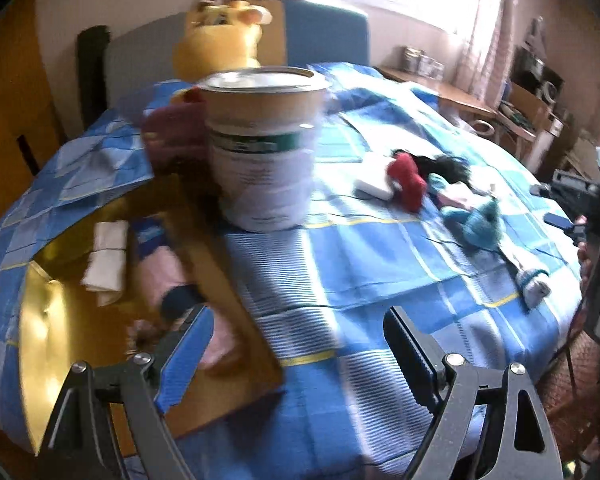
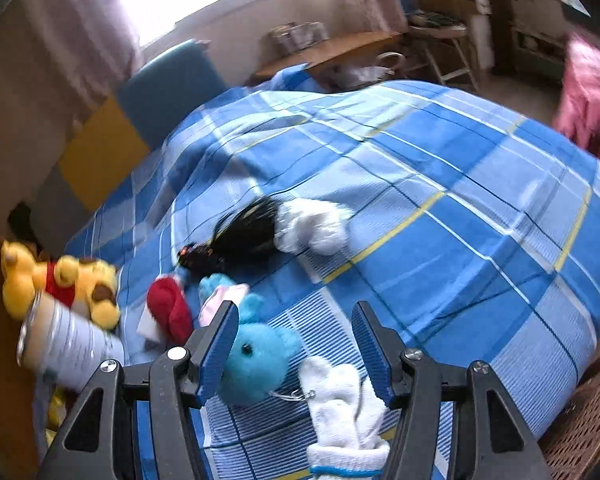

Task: Organize soft objects
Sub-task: 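Move both tools back over the bed toward the white knit gloves, then grasp the white knit gloves with the left tool while the right tool moves to the blue plush mouse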

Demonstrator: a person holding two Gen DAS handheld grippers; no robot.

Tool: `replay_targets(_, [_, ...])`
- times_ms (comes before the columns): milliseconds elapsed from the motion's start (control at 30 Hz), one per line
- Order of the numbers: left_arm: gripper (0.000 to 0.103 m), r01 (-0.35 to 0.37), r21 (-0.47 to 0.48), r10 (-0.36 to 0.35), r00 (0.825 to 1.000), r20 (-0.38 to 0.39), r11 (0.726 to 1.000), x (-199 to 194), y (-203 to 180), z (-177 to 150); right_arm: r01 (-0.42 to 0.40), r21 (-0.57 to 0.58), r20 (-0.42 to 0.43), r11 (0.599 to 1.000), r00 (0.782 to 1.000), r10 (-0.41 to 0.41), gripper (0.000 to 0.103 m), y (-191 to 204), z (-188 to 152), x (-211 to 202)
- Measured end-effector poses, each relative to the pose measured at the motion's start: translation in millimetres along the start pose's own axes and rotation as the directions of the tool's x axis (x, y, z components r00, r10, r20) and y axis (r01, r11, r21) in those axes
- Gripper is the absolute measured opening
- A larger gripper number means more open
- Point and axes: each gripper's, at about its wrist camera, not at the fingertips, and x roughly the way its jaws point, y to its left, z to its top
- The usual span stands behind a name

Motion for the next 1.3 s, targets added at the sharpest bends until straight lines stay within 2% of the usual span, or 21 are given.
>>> replay_targets(200, [0.087,0.072,0.052,-0.070,0.997,-0.043,0.996,15.9,-34.4,5.9,-0.019,0.142,-0.022,0.990,1.000,0.022,0.060,-25.5,1.0,2.0])
replay_targets(400, [0.087,0.112,0.070,-0.105,0.990,-0.097,0.991,30.9,-52.3,3.5,0.004,0.223,-0.125,0.975,0.992,0.025,0.060,-41.4,-5.1,19.0])
replay_targets(600, [0.087,0.173,0.083,-0.160,0.977,-0.142,0.982,40.9,-67.0,3.6,-0.007,0.230,-0.150,0.973,0.988,0.043,0.060,-42.5,-8.5,23.3])
replay_targets(800, [0.087,0.196,0.099,-0.179,0.971,-0.160,0.975,48.1,-82.6,5.4,-0.025,0.239,-0.156,0.971,0.986,0.064,0.060,-42.4,-8.0,24.3])
replay_targets(1067, [0.087,0.256,0.118,-0.230,0.954,-0.194,0.960,57.6,-96.6,2.8,-0.024,0.229,-0.225,0.973,0.971,0.077,0.060,-37.8,-12.0,27.6])
replay_targets(1133, [0.087,0.291,0.116,-0.266,0.944,-0.197,0.950,60.9,-102.0,8.5,-0.054,0.204,-0.211,0.977,0.973,0.098,0.060,-35.7,-9.8,14.7])
replay_targets(1300, [0.082,0.419,0.084,-0.394,0.893,-0.217,0.904,72.6,-132.2,32.4,-0.063,0.158,-0.147,0.985,0.985,0.086,0.060,-39.9,-0.4,-24.7])
